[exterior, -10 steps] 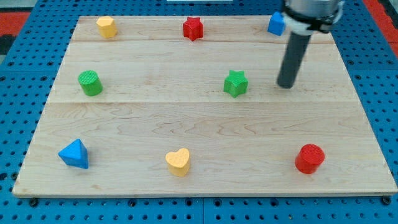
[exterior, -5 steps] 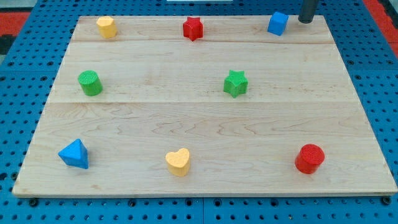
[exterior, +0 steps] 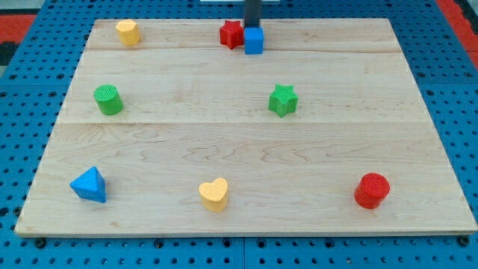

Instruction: Push the blue cube towards the red star

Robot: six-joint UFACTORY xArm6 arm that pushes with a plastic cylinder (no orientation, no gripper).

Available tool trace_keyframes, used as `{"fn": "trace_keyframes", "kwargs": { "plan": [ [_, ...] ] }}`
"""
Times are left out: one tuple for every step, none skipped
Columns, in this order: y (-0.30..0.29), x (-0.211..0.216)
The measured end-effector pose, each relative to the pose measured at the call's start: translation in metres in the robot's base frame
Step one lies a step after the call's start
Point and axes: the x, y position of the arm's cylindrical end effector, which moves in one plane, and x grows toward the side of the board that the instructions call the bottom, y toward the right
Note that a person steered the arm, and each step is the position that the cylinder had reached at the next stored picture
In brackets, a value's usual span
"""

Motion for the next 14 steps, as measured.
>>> {"fn": "trace_keyframes", "kwargs": {
  "plan": [
    [0.022,-0.015],
    [0.042,-0.023],
    [0.085,-0.023],
    [0.097,-0.023],
    [0.101,-0.023],
    [0.101,-0.023],
    [0.082,-0.023],
    [0.095,-0.023],
    [0.160,-0.017],
    [0.153,-0.017],
    [0.128,-0.024],
    [0.080,-0.020],
    [0.007,-0.017],
    [-0.023,-0.007]
  ]
}}
